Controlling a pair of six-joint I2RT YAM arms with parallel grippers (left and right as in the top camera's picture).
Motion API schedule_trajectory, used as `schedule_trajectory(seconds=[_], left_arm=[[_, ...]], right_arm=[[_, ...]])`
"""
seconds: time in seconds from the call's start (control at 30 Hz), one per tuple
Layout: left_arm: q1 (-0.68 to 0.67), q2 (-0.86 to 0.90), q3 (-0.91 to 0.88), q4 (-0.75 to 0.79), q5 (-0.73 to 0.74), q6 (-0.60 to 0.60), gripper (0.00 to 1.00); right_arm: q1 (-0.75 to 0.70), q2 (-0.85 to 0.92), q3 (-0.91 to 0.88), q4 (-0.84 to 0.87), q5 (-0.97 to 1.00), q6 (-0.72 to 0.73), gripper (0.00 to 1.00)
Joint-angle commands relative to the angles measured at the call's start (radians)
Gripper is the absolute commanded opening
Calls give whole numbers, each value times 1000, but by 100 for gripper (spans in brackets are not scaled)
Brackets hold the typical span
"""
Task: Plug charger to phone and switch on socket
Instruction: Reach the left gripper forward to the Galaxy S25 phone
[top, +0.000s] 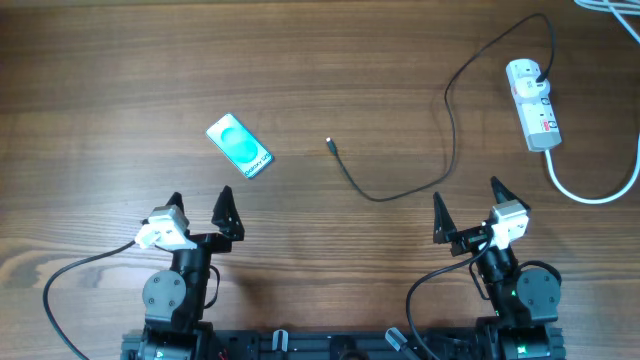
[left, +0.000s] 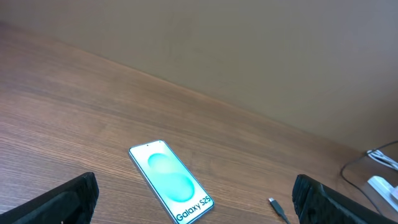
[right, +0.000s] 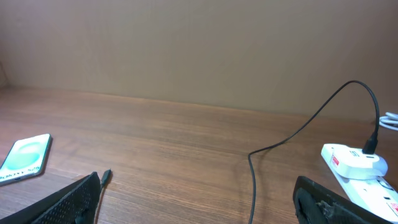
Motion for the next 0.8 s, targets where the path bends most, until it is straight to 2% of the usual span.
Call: schedule_trajectory(seconds=[0.0, 0.1, 0.27, 0.33, 0.6, 0.77], left_arm=[[5, 3, -1, -1, -32, 24, 100], [5, 3, -1, 4, -34, 24, 100], [5, 3, 10, 136, -38, 22, 100], [5, 3, 56, 118, -36, 12, 100], [5, 87, 452, -164, -36, 12, 100], [5, 328, 813, -402, 33, 44, 100]], right_arm=[[-3, 3, -1, 2, 14, -13, 100], [-3, 3, -1, 2, 14, -13, 100], [-3, 3, -1, 2, 14, -13, 100], [-3, 3, -1, 2, 14, -13, 100], [-3, 3, -1, 2, 14, -13, 100], [-3, 3, -1, 2, 14, -13, 100]])
